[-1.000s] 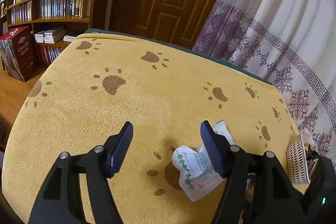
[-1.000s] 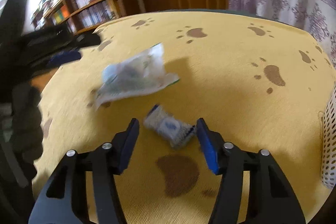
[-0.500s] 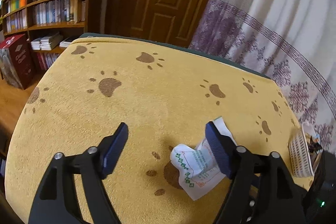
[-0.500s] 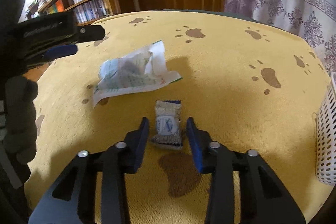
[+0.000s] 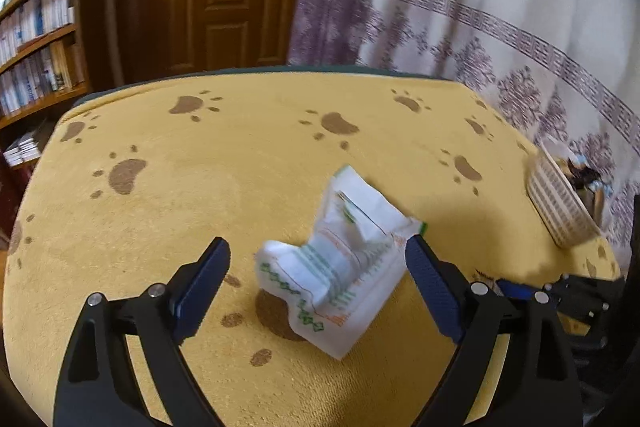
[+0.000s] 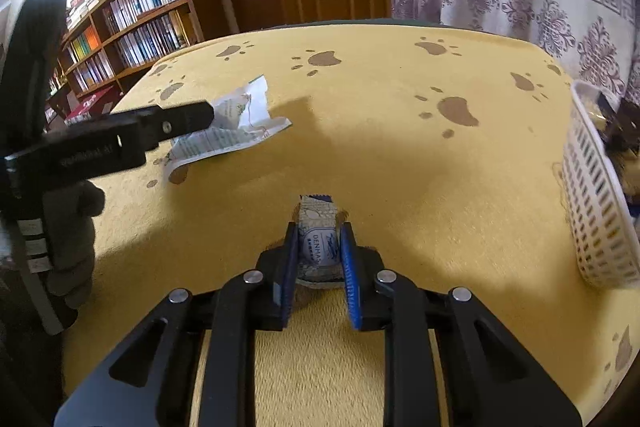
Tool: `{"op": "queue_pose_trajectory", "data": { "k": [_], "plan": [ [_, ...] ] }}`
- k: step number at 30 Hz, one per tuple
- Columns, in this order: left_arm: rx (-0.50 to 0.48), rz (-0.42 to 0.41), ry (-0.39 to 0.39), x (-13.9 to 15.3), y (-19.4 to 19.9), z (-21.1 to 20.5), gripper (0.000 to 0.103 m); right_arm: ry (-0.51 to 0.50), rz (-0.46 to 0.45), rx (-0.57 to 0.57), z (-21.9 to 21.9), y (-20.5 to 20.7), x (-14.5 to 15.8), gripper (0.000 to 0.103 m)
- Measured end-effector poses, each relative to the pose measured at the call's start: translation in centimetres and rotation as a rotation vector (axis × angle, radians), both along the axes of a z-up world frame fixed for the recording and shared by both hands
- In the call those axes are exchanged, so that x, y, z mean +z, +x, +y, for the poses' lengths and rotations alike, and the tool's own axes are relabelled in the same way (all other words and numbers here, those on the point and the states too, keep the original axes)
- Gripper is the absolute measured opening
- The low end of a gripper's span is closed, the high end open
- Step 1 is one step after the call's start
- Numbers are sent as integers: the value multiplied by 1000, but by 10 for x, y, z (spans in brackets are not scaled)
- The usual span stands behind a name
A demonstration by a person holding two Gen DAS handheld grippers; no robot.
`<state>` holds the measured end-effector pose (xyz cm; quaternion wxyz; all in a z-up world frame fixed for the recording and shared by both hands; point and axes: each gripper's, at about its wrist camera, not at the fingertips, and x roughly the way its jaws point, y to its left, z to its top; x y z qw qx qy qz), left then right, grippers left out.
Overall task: Organize snacks
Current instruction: 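Carry the small packet to the basket and release it with right tool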
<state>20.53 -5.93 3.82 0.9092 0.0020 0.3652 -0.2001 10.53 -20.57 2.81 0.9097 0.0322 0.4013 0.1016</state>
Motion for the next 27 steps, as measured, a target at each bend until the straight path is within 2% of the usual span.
{"op": "queue_pose_trajectory", "data": {
  "k": [3, 8, 10, 12, 13, 14, 15, 18, 20, 23, 27],
  "plan": [
    [-30, 14, 18, -6, 1, -2, 89, 7, -8, 0, -2, -6, 4, 20],
    [-85, 18, 89, -14, -5, -16, 89, 18, -7, 1, -3, -10, 4, 20],
    [-89, 3, 132, -16, -6, -22, 89, 25, -6, 0, -4, -10, 4, 20],
    [-71, 24, 171, -21, 0, -27, 89, 29, -5, 1, -3, -10, 3, 20],
    [-61, 46, 177, -24, 4, -27, 87, 27, -4, 1, -3, -10, 3, 20],
    [-53, 65, 177, -26, 7, -27, 77, 28, -4, 1, -3, -10, 3, 20],
    [-38, 69, 185, -27, 9, -26, 75, 30, -4, 0, -3, -9, 2, 20],
    [-24, 57, 187, -26, 8, -23, 63, 36, -4, -2, -2, -9, 2, 20],
    [-17, 52, 176, -25, 8, -21, 51, 39, -6, -1, 0, -10, 2, 20],
    [-22, 41, 162, -21, 5, -20, 45, 42, -12, 1, 1, -12, 4, 20],
    [-13, 28, 147, -16, 2, -19, 43, 54, -33, -4, -1, -17, 12, 20]
  ]
}}
